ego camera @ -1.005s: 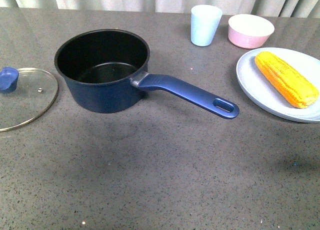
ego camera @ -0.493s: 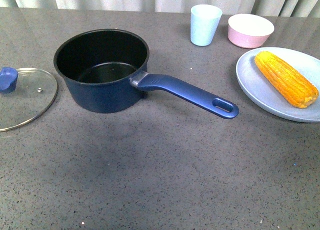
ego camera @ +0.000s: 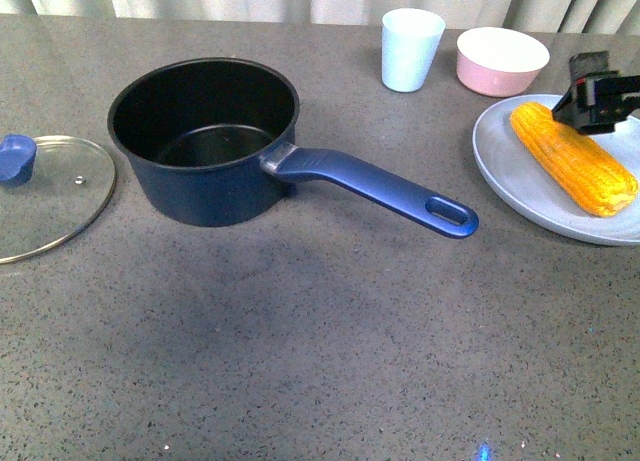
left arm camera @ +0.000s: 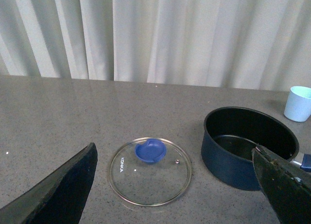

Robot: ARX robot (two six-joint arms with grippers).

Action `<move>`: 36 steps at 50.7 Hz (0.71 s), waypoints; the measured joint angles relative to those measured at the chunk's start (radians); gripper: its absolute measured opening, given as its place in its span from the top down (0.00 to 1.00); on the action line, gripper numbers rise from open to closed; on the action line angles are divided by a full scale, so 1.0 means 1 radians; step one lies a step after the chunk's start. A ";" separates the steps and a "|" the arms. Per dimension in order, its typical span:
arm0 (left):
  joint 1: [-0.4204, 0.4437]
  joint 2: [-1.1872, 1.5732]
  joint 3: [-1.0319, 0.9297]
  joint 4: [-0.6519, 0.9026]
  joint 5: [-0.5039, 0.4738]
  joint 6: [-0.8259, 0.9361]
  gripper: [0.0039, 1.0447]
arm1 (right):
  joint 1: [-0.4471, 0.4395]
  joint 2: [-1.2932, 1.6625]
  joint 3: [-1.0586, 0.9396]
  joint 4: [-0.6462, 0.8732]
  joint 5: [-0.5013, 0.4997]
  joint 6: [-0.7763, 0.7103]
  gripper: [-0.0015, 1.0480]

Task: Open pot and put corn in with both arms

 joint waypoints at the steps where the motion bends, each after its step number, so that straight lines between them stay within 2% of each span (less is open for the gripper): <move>1: 0.000 0.000 0.000 0.000 0.000 0.000 0.08 | 0.005 0.013 0.006 -0.003 0.001 0.000 0.09; 11: 0.000 0.000 0.000 0.000 0.000 0.000 0.08 | 0.036 0.104 0.040 -0.011 0.012 0.009 0.09; 31: 0.000 0.000 0.000 0.000 0.000 0.000 0.08 | 0.018 0.137 0.019 0.016 0.010 0.031 0.09; 33: 0.000 0.000 0.000 0.000 0.000 0.000 0.08 | 0.016 0.142 0.014 0.019 0.009 0.035 0.13; 36: 0.000 0.000 0.000 0.000 0.000 0.000 0.08 | 0.012 0.148 0.006 0.026 0.008 0.043 0.24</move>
